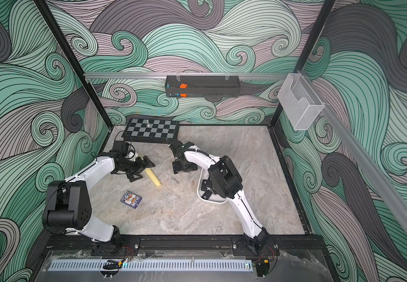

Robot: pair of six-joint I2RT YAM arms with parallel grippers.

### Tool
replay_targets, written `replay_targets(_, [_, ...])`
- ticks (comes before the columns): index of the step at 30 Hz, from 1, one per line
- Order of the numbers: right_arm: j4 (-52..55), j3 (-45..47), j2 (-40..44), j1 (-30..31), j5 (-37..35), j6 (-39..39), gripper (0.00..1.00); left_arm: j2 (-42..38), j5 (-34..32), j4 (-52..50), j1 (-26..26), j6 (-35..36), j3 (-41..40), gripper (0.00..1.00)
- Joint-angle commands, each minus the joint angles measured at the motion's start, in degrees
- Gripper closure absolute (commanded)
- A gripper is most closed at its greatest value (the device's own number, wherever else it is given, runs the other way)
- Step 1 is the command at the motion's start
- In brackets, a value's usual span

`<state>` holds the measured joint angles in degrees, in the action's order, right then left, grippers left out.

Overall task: Place the car key into the storage box
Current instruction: Pick up the car key from the center of the board.

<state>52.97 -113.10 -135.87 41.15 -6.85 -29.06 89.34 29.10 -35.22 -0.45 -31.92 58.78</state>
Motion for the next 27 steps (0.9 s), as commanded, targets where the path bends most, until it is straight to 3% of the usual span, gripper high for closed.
replay_targets(1, [2.2, -1.7, -3.3, 0.1, -2.6, 0.2, 0.17, -1.9, 2.4, 0.2, 0.4, -1.0, 2.5, 0.03])
replay_targets(16, [5.9, -6.5, -7.2, 1.0, -7.2, 0.4, 0.53, -1.7, 3.7, 0.4, 0.3, -1.6, 2.1, 0.04])
replay_targets(27, [5.8, -8.3, -3.1, 1.0, -3.6, 1.3, 0.63, -2.5, 3.8, 0.1, -0.2, -1.7, 2.3, 0.04])
